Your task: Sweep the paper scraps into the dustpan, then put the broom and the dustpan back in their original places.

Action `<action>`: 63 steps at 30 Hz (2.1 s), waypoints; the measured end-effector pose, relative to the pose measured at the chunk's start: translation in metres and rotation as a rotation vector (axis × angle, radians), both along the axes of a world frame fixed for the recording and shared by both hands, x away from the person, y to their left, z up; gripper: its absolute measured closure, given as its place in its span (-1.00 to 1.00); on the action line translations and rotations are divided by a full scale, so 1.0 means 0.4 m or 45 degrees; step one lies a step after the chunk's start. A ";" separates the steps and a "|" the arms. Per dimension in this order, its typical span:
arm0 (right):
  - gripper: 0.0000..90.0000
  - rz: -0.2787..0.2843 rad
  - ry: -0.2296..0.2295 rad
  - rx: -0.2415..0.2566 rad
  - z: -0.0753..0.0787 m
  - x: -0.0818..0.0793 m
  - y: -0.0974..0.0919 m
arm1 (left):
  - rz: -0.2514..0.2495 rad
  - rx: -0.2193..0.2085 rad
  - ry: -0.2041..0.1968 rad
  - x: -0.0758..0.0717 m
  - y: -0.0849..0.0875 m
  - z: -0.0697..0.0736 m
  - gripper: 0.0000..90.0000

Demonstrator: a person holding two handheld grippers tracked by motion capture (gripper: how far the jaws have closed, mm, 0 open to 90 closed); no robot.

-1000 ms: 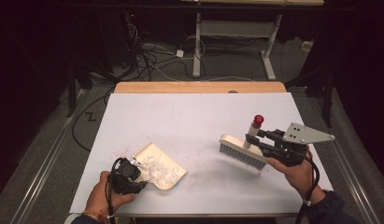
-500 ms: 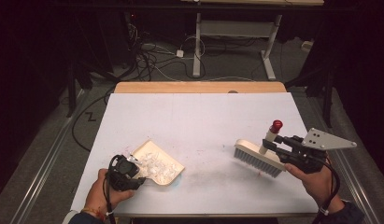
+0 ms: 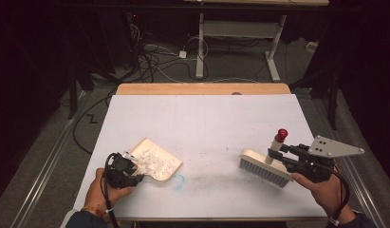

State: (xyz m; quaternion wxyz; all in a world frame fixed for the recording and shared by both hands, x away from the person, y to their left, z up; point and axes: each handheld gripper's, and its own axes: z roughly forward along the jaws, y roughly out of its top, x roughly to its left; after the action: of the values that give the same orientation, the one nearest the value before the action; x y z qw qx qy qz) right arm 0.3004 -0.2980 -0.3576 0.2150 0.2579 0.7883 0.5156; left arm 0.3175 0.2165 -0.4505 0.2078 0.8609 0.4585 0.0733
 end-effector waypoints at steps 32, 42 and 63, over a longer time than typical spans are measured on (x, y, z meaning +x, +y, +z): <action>0.49 0.078 0.275 -0.039 -0.011 0.215 -0.008 | 0.338 -0.145 -0.102 0.059 0.024 -0.009 0.38; 0.38 -0.109 0.344 -0.035 -0.062 0.324 -0.010 | 0.281 -0.218 -0.103 0.029 -0.022 -0.001 0.10; 0.06 -0.424 0.174 -0.136 -0.107 0.372 0.038 | -0.006 -0.104 -0.540 -0.048 -0.050 0.019 -0.52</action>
State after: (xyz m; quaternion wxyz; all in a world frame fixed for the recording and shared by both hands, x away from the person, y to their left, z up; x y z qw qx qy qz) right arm 0.4492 -0.2827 -0.4003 0.2568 0.4075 0.7737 0.4115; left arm 0.2981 0.1966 -0.4429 0.3344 0.8181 0.4053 0.2336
